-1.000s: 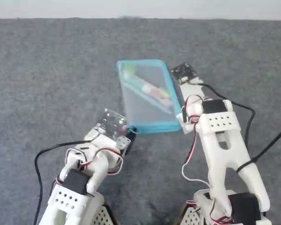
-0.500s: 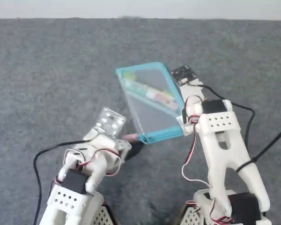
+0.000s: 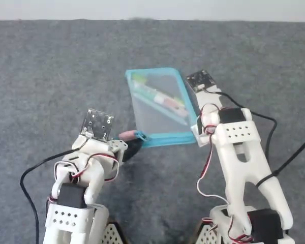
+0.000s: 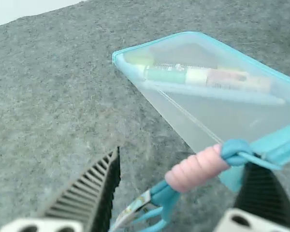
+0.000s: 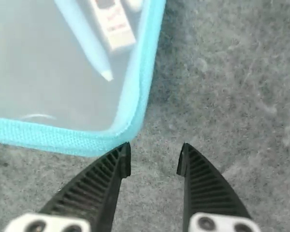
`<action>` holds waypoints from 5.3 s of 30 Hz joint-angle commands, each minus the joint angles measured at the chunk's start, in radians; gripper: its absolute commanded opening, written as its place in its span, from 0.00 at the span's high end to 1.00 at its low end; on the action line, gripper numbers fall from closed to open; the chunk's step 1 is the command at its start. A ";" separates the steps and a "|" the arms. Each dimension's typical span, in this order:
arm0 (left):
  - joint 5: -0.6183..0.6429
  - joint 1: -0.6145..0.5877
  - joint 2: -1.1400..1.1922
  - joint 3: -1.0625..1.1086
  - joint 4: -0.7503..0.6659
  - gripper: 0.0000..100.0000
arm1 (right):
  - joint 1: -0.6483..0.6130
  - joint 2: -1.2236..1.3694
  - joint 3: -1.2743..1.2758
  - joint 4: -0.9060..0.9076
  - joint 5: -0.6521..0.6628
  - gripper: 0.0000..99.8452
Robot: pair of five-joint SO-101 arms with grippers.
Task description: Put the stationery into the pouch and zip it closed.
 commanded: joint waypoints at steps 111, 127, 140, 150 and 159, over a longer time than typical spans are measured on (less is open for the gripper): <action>-0.095 -0.296 0.009 0.142 -0.049 0.84 | 0.266 -1.414 0.953 0.021 -0.032 0.87; -0.097 -0.296 0.009 0.249 -0.133 0.96 | 0.249 -1.461 1.043 0.019 -0.005 0.97; -0.098 -0.301 0.009 0.295 -0.206 0.96 | 0.251 -1.452 1.043 0.047 0.002 0.97; -0.100 -0.301 0.009 0.295 -0.203 0.96 | 0.249 -1.460 1.043 0.168 0.002 0.97; -0.100 -0.301 0.009 0.295 -0.203 0.96 | 0.248 -1.460 1.043 0.168 0.002 0.97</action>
